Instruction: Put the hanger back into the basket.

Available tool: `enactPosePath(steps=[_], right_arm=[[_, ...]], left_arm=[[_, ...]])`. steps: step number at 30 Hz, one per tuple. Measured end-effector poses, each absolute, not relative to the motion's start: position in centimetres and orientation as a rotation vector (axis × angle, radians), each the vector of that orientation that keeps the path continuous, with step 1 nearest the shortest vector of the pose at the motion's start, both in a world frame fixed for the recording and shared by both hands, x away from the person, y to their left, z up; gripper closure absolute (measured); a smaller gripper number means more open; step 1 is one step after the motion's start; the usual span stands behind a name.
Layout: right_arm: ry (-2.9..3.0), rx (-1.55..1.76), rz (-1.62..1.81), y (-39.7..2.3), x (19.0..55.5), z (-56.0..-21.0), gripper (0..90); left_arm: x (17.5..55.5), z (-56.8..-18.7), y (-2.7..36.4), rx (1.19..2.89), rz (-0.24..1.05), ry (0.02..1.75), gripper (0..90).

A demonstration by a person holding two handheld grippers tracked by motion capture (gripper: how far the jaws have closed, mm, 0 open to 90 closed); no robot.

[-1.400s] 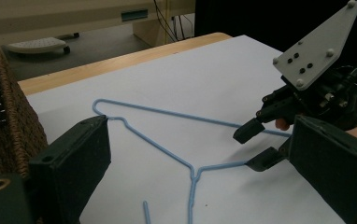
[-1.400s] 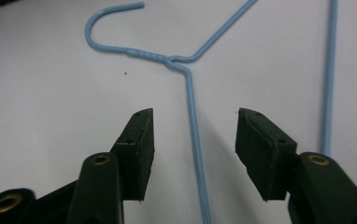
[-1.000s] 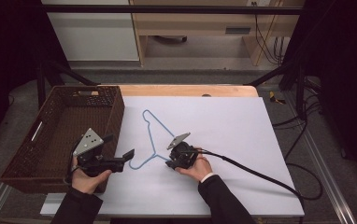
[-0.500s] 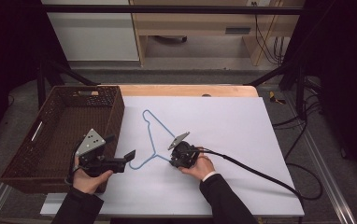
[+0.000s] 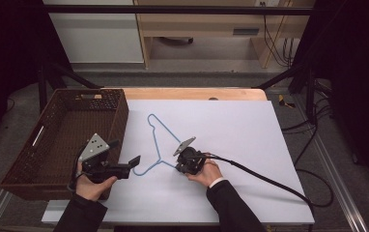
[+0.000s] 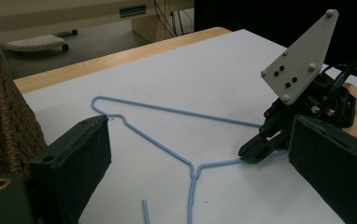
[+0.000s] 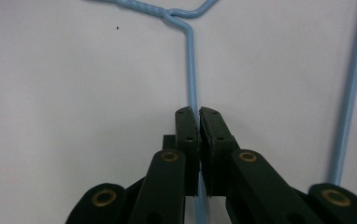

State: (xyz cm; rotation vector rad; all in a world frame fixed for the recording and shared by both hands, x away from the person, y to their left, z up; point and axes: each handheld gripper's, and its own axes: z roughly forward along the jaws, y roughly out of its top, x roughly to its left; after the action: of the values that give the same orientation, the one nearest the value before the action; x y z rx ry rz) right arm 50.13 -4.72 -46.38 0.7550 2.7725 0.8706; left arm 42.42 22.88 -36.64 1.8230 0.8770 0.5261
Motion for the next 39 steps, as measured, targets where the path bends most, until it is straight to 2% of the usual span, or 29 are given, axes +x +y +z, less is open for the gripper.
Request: enactPosePath(steps=[11,22,39], right_arm=[[2.788,0.804,0.948,-4.9,50.2,-45.9,87.7],[2.758,0.815,1.077,-5.8,50.3,-43.8,87.8],[2.708,0.842,1.181,-6.6,50.2,-42.2,87.9]], left_arm=[[42.3,-36.6,22.9,1.819,0.523,0.875,5.4],[41.7,-36.5,22.8,1.82,0.518,0.867,5.2],[39.0,-40.1,20.2,1.921,0.425,0.854,5.1]])
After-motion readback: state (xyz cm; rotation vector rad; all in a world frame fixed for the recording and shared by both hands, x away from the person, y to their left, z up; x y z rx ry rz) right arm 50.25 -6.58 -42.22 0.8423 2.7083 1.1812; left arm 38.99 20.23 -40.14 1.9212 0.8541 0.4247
